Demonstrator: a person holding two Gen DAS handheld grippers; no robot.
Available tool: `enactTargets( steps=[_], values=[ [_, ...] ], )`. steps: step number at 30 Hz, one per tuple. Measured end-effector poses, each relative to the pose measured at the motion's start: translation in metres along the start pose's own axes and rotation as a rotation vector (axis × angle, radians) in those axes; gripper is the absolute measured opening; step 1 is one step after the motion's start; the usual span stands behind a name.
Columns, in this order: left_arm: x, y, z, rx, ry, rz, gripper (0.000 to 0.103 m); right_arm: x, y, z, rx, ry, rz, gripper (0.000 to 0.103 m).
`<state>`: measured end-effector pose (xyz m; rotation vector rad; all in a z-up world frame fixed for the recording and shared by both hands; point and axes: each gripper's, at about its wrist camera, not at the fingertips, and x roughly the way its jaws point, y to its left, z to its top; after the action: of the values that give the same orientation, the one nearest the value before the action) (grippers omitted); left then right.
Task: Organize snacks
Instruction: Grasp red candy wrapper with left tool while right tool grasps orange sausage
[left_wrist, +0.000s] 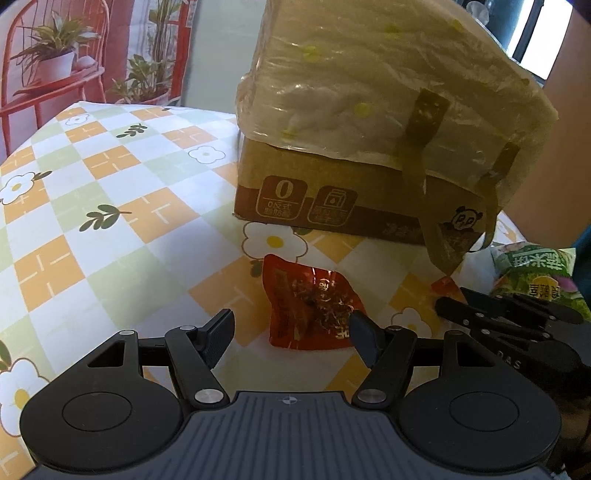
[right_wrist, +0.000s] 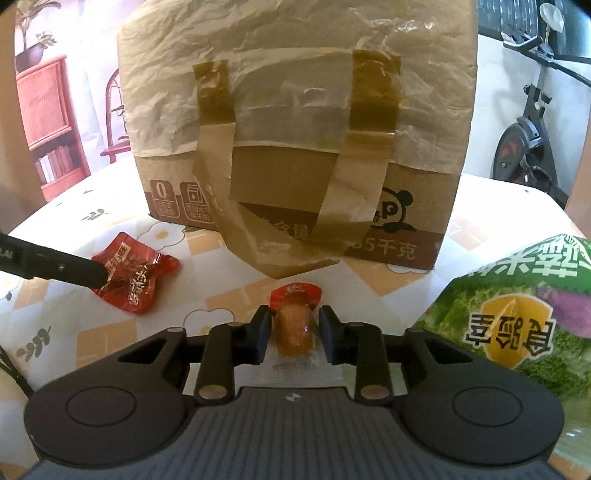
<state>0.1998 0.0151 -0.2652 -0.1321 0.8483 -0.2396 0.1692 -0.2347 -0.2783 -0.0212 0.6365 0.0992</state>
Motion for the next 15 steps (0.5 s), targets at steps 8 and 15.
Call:
enactTargets(
  steps=[8, 15],
  values=[
    [0.022, -0.017, 0.009, 0.045, 0.006, 0.048, 0.071, -0.001, -0.003, -0.003, 0.023, -0.011, 0.020, 0.031],
    [0.034, -0.035, 0.010, 0.109, -0.017, 0.086, 0.076, -0.003, -0.008, -0.003, 0.041, -0.015, 0.038, 0.031]
  ],
)
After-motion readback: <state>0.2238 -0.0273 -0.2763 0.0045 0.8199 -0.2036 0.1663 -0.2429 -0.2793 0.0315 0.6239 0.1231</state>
